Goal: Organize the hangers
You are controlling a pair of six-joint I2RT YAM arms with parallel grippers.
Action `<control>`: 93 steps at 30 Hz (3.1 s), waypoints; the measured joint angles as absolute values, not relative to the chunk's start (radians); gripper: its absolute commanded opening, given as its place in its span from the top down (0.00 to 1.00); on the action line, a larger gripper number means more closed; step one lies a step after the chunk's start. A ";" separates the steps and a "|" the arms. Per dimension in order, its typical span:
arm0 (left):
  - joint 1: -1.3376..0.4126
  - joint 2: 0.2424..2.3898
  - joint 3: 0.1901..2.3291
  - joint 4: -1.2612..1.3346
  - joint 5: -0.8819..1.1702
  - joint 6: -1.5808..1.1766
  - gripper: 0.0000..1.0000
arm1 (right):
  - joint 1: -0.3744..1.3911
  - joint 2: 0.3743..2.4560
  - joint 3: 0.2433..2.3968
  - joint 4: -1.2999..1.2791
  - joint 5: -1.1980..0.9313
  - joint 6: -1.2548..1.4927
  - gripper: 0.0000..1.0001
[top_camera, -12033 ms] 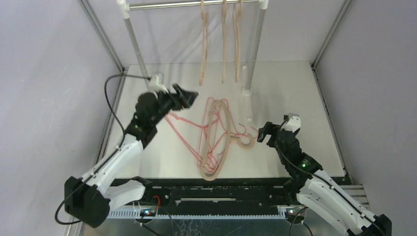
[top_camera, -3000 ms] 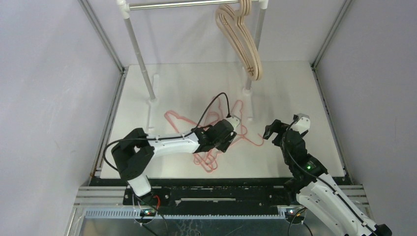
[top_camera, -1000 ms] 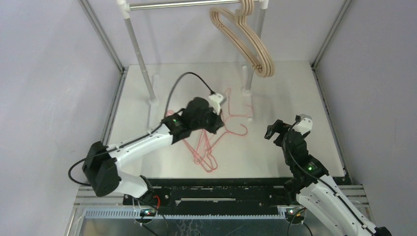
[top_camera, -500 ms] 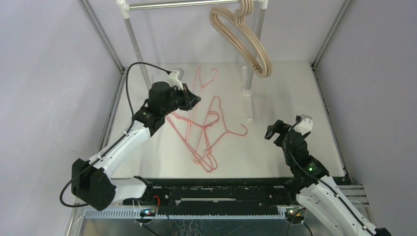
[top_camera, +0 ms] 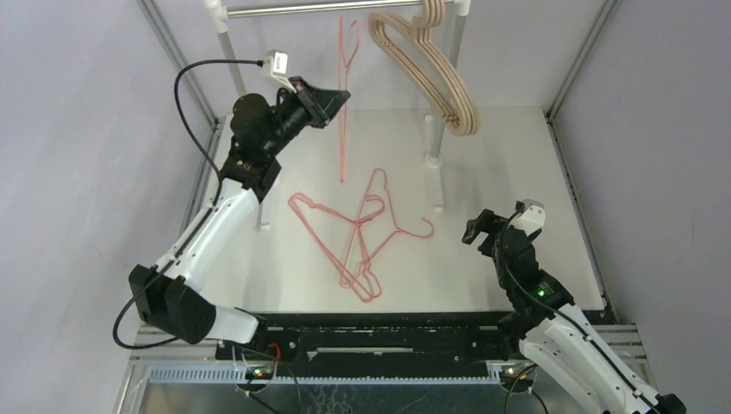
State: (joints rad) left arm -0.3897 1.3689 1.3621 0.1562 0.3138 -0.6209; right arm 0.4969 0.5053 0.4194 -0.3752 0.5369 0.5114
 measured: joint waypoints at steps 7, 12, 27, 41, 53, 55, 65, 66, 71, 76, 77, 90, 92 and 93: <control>-0.381 1.471 1.453 0.202 0.312 -0.694 1.00 | 0.489 0.516 0.419 -0.361 0.538 0.505 0.00; -0.376 1.520 1.500 0.208 0.292 -0.739 1.00 | 0.484 0.530 0.419 -0.352 0.537 0.503 0.00; -0.368 1.645 1.634 0.249 0.273 -0.850 1.00 | 0.469 0.540 0.419 -0.348 0.535 0.501 0.00; -0.360 1.811 1.742 0.252 0.270 -0.970 0.81 | 0.459 0.552 0.419 -0.348 0.525 0.501 0.00; -0.357 1.727 1.632 0.191 0.293 -0.797 0.18 | 0.458 0.538 0.419 -0.349 0.522 0.501 0.00; -0.352 1.647 1.541 0.194 0.294 -0.767 0.20 | 0.458 0.538 0.419 -0.349 0.522 0.501 0.00; -0.332 1.186 0.965 0.264 0.275 -0.603 0.33 | 0.458 0.538 0.418 -0.348 0.504 0.501 0.00; -0.355 1.168 0.925 0.249 0.257 -0.574 0.33 | 0.458 0.538 0.418 -0.348 0.503 0.501 0.00; -0.562 1.154 0.833 0.122 0.145 -0.453 0.38 | 0.458 0.539 0.418 -0.347 0.494 0.502 0.00; -0.751 1.252 0.783 0.061 0.058 -0.380 0.40 | 0.458 0.549 0.418 -0.341 0.487 0.503 0.00; -0.778 1.289 0.781 0.053 0.041 -0.368 0.40 | 0.458 0.551 0.418 -0.341 0.486 0.503 0.00; -0.887 1.711 0.865 0.018 -0.104 -0.251 0.39 | 0.458 0.537 0.418 -0.342 0.487 0.505 0.00; -0.887 1.728 0.879 0.024 -0.117 -0.238 0.39 | 0.458 0.537 0.418 -0.342 0.487 0.505 0.00; -0.887 1.736 0.885 0.028 -0.126 -0.232 0.40 | 0.458 0.537 0.418 -0.342 0.486 0.505 0.00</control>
